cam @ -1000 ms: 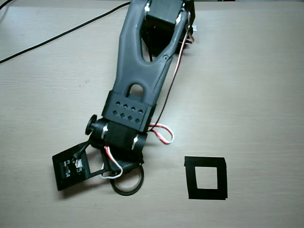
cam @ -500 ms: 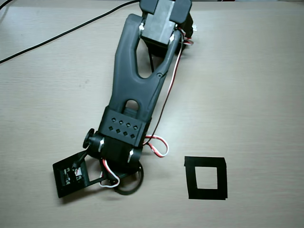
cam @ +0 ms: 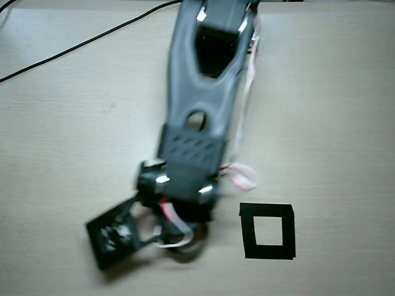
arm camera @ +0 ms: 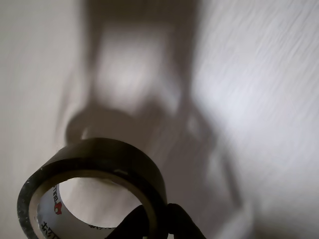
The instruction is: Grasp a tape and put it in the target area.
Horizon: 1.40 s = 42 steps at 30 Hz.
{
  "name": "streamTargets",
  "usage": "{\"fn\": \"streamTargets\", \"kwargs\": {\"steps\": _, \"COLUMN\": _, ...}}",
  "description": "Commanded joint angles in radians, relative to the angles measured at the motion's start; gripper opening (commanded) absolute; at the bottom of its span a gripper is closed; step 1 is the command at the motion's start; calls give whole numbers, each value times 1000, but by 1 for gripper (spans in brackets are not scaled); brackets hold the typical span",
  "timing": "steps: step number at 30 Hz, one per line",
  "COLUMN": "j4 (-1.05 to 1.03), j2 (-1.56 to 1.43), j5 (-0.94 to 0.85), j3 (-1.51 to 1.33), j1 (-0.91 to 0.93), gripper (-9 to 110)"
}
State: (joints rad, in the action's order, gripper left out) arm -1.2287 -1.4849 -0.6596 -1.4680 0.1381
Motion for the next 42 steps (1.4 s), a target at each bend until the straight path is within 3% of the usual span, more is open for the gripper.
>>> {"fn": "streamTargets", "kwargs": {"steps": 1, "j4": -32, "j2": -141, "j5": 11, "j3": -15, "j1": -74, "gripper": 0}}
{"fn": "streamTargets", "kwargs": {"steps": 8, "j4": -57, "j2": -241, "j5": 87, "j3": -69, "j1": -319, "gripper": 0}}
{"fn": "streamTargets", "kwargs": {"steps": 14, "j4": -35, "j2": -172, "j5": 138, "j3": -44, "j1": -423, "gripper": 0}}
{"fn": "streamTargets", "kwargs": {"steps": 42, "j4": -17, "j2": 244, "j5": 123, "j3": 242, "j1": -431, "gripper": 1}}
